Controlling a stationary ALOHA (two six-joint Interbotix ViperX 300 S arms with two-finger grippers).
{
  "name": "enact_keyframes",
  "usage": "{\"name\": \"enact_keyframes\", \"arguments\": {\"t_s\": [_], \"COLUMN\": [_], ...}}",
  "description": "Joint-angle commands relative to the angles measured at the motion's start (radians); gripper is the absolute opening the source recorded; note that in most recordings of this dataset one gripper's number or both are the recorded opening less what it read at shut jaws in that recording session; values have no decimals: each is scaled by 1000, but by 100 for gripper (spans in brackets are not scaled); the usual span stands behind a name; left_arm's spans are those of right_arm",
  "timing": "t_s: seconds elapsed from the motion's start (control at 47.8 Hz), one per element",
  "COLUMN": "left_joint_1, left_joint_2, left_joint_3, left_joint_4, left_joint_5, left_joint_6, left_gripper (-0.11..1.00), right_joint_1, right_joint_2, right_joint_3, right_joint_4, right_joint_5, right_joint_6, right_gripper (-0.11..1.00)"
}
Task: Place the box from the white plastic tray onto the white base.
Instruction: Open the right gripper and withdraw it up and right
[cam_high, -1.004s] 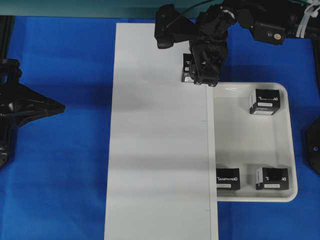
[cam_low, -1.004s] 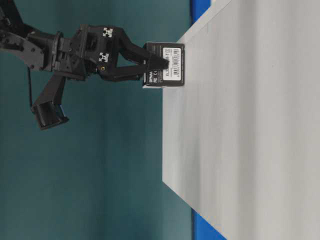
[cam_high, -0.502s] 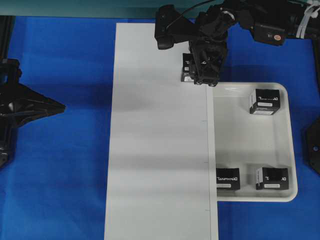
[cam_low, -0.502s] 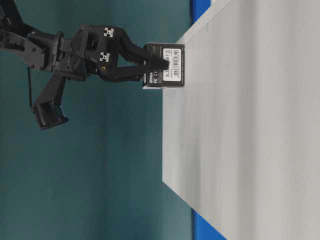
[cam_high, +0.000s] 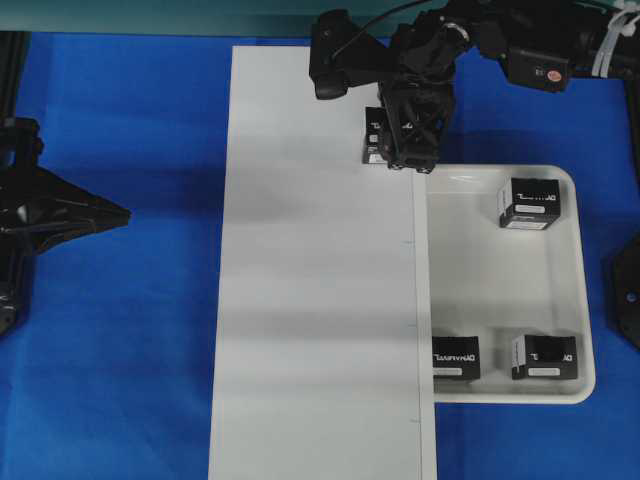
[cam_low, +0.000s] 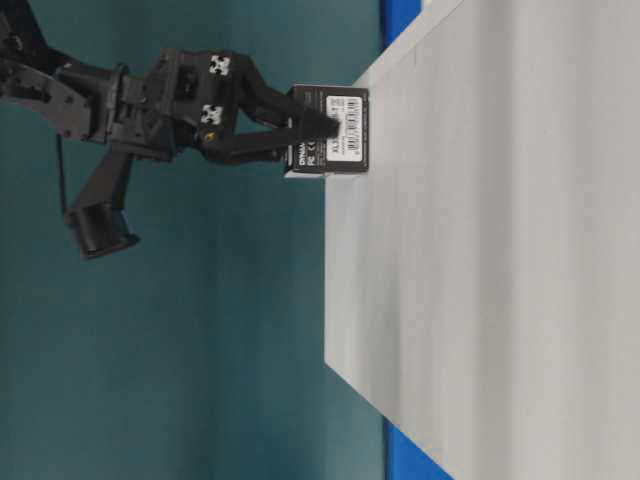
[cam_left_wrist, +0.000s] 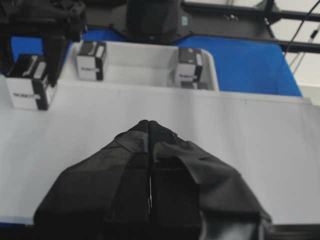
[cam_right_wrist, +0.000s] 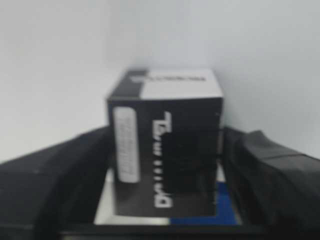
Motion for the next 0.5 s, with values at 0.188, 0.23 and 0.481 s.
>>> {"name": "enact_keyframes", "arguments": {"t_s": [0.188,0.23,0.481], "left_joint_1": [5,5,5], "left_joint_2": [5,5,5], "left_joint_3": [-29,-29,-28], "left_joint_4": [3,3,3], "left_joint_5": [-9,-9,-3], "left_joint_6": [2,2,0], "left_gripper": [-7,-7,-7], "right_joint_1": [17,17,17], "right_joint_2": [8,8,0], "right_joint_3": [-5,-5,-8], "right_joint_4": [0,0,0], "right_joint_5": [-29,-35,-40], "right_joint_6": [-5,-3,5], "right_gripper": [98,98,98]}}
